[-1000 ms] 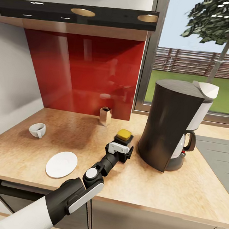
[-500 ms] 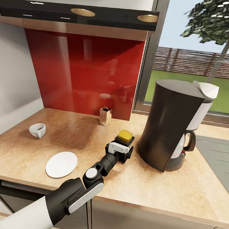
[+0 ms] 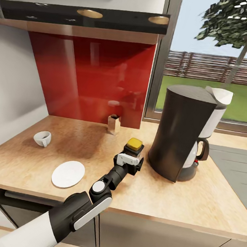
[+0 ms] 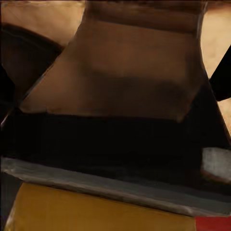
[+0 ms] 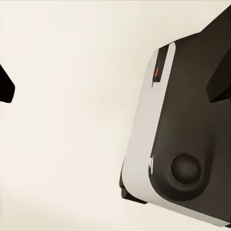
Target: Set up a coffee station on the kitchen countertop: keep the coffee maker on the countertop, move the bottle of coffee from the kitchen shelf to the counter next to the coffee maker, place a paper coffee filter on top of the coffee maker, put the saucer next to the coffee maker with the coffee cup on the saucer, and place the electric kettle next to the coffee maker.
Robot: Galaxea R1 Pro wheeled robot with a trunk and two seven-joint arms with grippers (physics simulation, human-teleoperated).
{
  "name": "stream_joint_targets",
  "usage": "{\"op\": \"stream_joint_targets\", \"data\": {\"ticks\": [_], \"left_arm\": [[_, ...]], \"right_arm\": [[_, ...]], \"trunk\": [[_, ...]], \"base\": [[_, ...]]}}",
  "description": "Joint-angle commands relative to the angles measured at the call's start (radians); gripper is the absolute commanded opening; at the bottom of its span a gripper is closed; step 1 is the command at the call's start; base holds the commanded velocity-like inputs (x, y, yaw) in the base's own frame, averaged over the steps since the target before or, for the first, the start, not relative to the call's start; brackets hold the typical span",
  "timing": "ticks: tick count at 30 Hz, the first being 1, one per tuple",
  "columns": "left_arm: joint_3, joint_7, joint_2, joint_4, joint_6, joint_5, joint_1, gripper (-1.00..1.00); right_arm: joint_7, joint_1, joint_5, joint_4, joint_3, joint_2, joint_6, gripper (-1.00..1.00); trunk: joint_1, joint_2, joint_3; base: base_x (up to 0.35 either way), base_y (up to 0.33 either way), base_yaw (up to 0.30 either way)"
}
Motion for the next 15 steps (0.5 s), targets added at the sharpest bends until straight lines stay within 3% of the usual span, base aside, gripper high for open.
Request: {"op": "stream_joint_targets", "data": {"ticks": [1, 12, 15], "left_arm": [[-0.003, 0.007, 0.001, -0.001, -0.003, 0.009, -0.001, 1.00], [-0.002, 0.007, 0.003, -0.002, -0.004, 0.008, -0.001, 1.00], [-0.002, 0.007, 0.003, -0.002, -0.003, 0.008, -0.001, 1.00]], "right_arm": [[0.002, -0.001, 0.008, 0.001, -0.006, 0.000, -0.004, 1.00], [0.002, -0.001, 0.008, 0.001, -0.006, 0.000, -0.004, 1.00], [0.002, -0.001, 0.008, 0.001, -0.006, -0.001, -0.004, 1.00]], "trunk": [[0.000, -0.001, -0.001], [0.000, -0.001, -0.001], [0.000, -0.001, -0.001]], "base": [[-0.269, 0.000, 0.000], [-0.315, 0.000, 0.000], [-0.176, 0.000, 0.000]]}}
